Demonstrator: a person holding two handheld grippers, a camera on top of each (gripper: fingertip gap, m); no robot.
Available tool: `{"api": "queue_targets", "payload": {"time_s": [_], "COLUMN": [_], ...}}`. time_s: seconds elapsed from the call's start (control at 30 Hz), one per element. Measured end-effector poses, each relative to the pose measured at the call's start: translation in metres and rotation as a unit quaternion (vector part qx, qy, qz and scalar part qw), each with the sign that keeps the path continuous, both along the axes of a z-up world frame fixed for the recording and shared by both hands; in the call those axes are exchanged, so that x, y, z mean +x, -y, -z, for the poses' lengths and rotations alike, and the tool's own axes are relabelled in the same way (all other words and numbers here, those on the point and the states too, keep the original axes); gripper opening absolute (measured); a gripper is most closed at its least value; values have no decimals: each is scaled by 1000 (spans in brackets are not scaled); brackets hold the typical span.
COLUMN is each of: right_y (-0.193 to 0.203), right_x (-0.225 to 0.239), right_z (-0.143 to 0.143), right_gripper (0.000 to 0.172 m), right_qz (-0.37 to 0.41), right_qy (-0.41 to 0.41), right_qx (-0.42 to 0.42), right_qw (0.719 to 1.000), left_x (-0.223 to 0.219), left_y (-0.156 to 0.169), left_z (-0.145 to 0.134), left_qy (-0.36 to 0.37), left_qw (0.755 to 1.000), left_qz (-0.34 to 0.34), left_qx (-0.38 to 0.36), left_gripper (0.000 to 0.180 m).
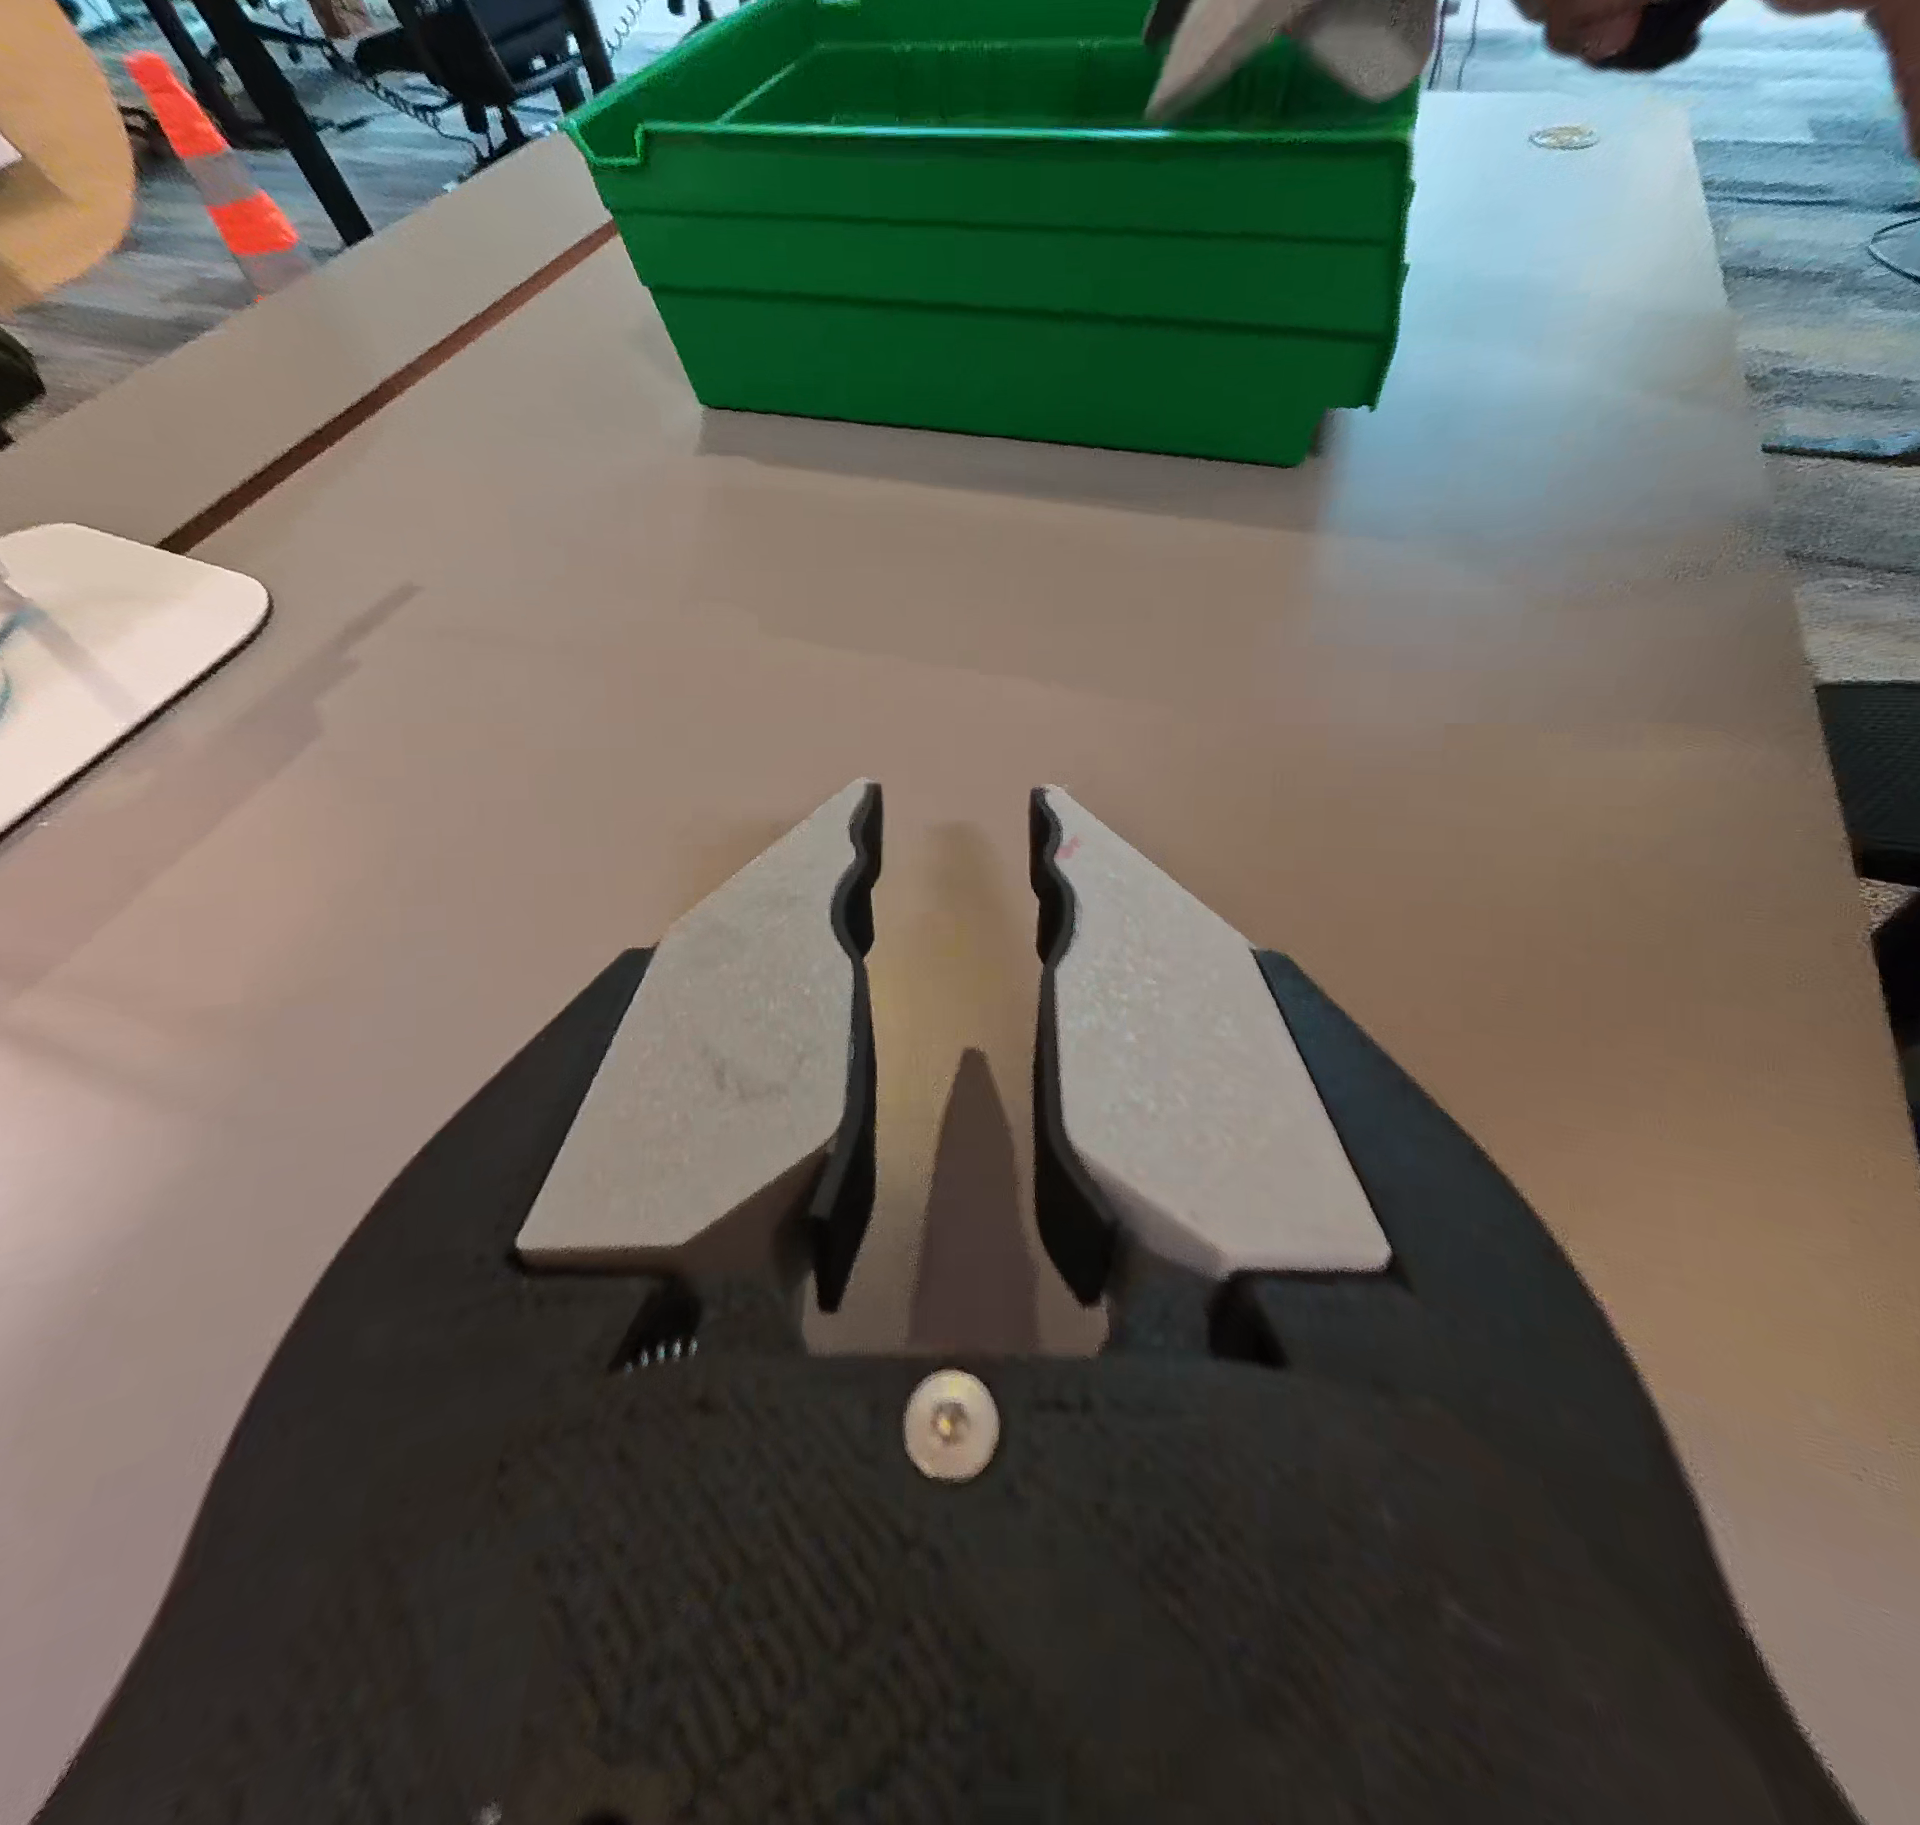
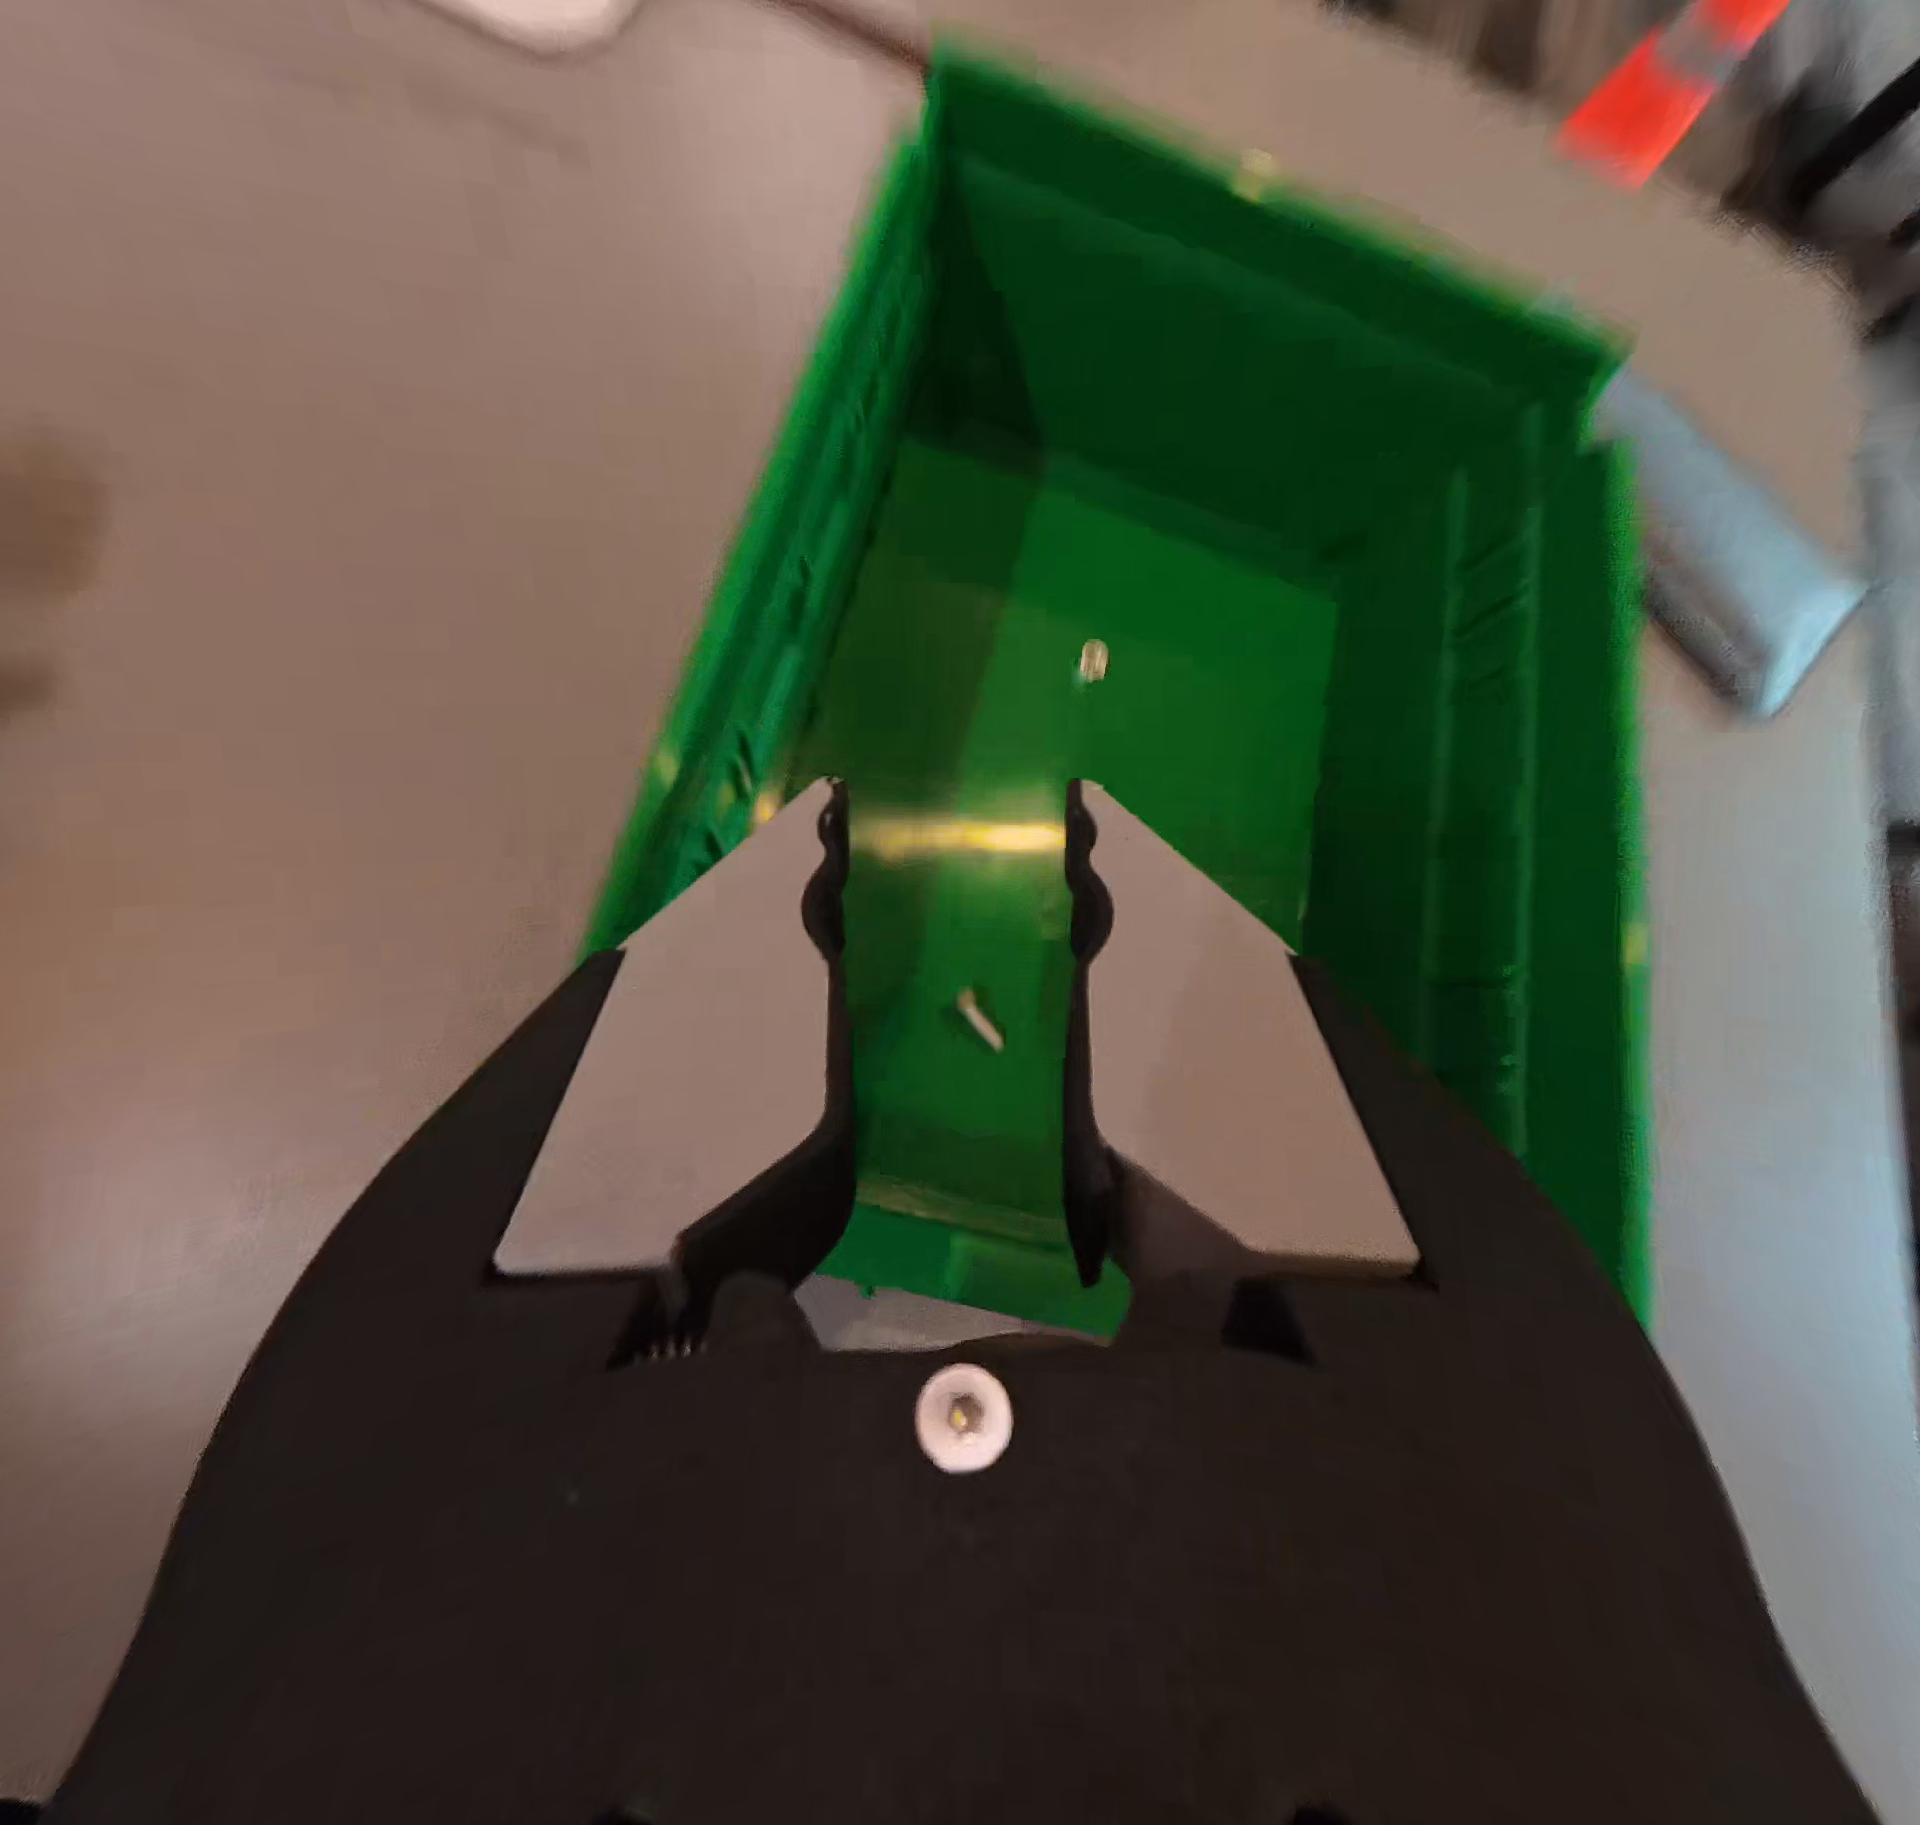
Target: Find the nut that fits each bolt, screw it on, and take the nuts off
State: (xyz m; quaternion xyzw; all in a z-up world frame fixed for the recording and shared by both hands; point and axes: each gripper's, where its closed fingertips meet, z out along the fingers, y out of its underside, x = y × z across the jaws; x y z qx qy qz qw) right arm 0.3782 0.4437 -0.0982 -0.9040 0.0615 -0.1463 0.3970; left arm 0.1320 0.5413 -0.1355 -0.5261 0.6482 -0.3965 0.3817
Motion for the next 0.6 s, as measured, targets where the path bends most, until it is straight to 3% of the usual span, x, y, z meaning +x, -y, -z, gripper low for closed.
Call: {"api": "queue_targets", "payload": {"time_s": [0.1, 0.2, 0.3, 0.4, 0.47, 0.53, 0.6], "right_y": [-19, -42, -62, -80, -88, -94, -98], "right_x": [-52, -148, -211, -242, -251, -259, -266], "right_z": [-72, -112, -107, -79, -57, -43, -39], "right_gripper": [37, 32, 38, 36, 35, 33, 28], "right_qz": [-57, -200, -292, -343, -358, -373, -382], "right_qy": [55, -2, -54, -66, -59, -48, -41], "right_qx": [123, 219, 235, 222, 206, 204, 227], "right_qw": [989, 955, 925, 910, 909, 904, 895], "left_x": [-3, -15, -62, -137, -190, -237, -264], "left_y": [1, -3, -11, -55, -99, -149, -188], "left_z": [-8, -30, -85, -130, -124, -102, -69], "left_qy": [11, 32, 77, 78, 0, -76, -147], "left_qw": [1000, 998, 992, 991, 985, 966, 951], "left_qz": [7, -4, -14, -89, -157, -232, -257], "left_qx": [-15, -60, -94, -67, -67, -83, -92], "left_gripper": [28, 29, 32, 29, 31, 43, 43]}}
